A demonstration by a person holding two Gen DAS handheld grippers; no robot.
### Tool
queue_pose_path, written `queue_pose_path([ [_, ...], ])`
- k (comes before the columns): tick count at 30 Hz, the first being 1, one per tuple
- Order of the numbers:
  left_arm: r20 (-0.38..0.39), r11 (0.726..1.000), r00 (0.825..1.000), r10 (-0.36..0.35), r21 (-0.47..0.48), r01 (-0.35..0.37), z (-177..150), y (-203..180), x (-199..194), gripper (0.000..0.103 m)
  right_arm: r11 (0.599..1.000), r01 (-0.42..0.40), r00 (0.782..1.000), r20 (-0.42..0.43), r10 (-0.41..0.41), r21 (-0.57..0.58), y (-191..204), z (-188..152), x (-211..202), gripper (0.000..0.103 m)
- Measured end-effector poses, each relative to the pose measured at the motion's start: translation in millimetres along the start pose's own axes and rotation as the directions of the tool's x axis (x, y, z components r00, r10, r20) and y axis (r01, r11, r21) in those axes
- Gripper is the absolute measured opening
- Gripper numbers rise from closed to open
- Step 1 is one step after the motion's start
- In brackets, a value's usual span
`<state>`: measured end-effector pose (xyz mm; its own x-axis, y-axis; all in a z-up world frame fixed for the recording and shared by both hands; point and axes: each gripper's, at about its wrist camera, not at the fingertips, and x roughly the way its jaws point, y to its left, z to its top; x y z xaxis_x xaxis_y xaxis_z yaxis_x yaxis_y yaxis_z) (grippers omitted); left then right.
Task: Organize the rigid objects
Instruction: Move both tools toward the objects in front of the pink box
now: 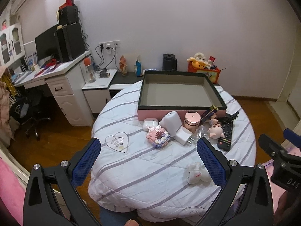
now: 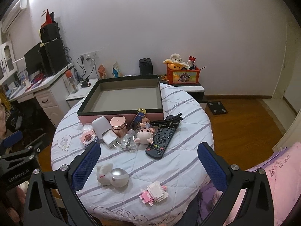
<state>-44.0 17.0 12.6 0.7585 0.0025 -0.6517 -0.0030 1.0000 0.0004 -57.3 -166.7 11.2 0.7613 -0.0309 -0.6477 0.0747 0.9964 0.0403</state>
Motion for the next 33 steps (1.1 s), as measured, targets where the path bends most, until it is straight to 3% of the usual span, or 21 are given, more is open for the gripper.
queue_pose_path([
  [33,0.028,0.999,0.999,0.023,-0.035,-0.022,-14.2,2.6,-30.4,0.103,1.000,-0.026,0.999,0.032,0.026,-0.004,-3.4,-10.5,-26.3,0.103],
])
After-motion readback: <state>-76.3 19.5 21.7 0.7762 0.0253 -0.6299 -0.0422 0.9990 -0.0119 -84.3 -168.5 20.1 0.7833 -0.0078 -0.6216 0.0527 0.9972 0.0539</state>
